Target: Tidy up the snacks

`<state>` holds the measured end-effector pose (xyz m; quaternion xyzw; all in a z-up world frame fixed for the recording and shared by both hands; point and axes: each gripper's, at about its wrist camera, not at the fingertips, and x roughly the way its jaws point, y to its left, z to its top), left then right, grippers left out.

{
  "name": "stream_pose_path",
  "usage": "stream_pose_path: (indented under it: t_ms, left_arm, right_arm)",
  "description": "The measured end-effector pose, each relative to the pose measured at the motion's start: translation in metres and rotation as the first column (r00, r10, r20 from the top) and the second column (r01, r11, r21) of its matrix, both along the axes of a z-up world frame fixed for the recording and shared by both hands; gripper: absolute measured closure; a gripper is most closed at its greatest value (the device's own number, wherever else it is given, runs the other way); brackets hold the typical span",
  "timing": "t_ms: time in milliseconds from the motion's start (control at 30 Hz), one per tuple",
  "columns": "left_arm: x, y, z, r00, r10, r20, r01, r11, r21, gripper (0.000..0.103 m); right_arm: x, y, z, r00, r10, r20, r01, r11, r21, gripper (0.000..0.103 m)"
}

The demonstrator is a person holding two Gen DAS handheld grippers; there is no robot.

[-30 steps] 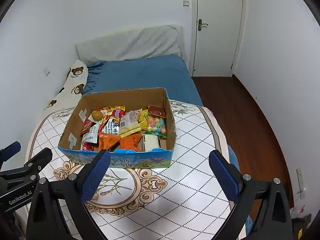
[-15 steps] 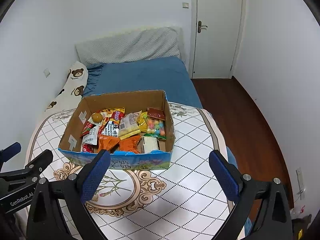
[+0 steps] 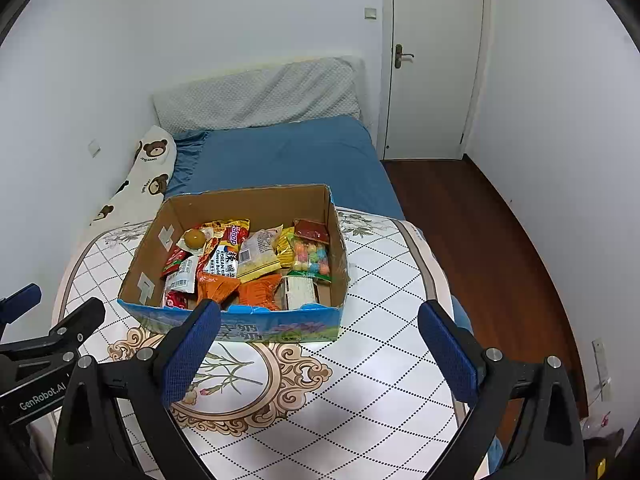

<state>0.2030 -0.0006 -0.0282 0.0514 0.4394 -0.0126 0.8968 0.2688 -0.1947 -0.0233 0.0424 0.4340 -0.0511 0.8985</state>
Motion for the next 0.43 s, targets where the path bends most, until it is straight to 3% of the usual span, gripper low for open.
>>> stream_pose_path:
  t_ms: [433]
  left_arm:
    - [-0.0014, -0.001, -0.0012, 1.0, -0.006, 0.005, 0.006, 1.0, 0.0, 0.0]
  right_arm:
    - [-0.0019, 0.0044, -0.0001, 1.0, 0.002, -0.003, -0.002, 1.0, -0.005, 0.002]
